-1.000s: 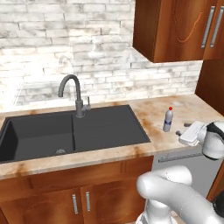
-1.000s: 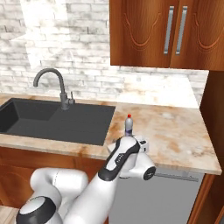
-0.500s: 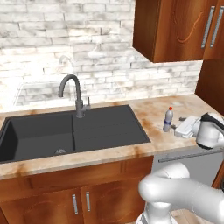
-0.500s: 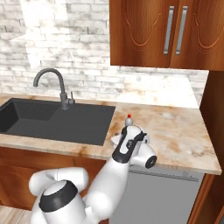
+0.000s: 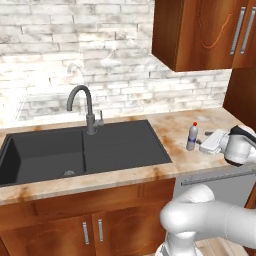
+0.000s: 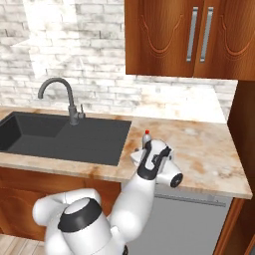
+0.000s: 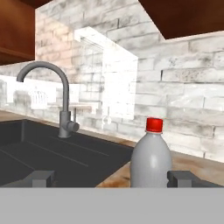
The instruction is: Take the bottled waters from the counter and place them in the freezer to freeze. Close the freezer door after placing the bottles.
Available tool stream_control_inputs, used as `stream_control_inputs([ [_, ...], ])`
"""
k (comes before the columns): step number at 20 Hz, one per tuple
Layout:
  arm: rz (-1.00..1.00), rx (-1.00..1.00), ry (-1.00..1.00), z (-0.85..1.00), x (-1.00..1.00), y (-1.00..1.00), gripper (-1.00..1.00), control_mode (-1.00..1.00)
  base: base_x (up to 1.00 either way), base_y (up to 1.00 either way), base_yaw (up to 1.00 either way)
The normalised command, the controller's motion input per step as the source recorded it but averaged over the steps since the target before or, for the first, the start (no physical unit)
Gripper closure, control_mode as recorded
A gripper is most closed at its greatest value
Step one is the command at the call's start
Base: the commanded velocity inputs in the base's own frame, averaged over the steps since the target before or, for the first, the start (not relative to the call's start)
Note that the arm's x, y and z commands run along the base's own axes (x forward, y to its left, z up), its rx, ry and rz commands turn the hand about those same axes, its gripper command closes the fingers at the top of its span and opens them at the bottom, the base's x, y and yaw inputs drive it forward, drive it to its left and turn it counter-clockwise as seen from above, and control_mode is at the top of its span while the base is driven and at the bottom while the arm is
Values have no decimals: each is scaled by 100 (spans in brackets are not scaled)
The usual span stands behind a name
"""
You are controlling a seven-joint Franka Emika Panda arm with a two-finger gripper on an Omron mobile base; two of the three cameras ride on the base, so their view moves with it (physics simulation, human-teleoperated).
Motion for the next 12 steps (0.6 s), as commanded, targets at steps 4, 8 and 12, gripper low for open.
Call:
stream_control_inputs([
  [4, 0, 0, 2, -3, 18, -5, -100, -100, 0, 0, 0],
  [8, 0, 0, 6, -11, 21, 0, -100, -100, 0, 0, 0],
  [12, -3, 0, 4, -18, 13, 5, -100, -100, 0, 0, 0],
])
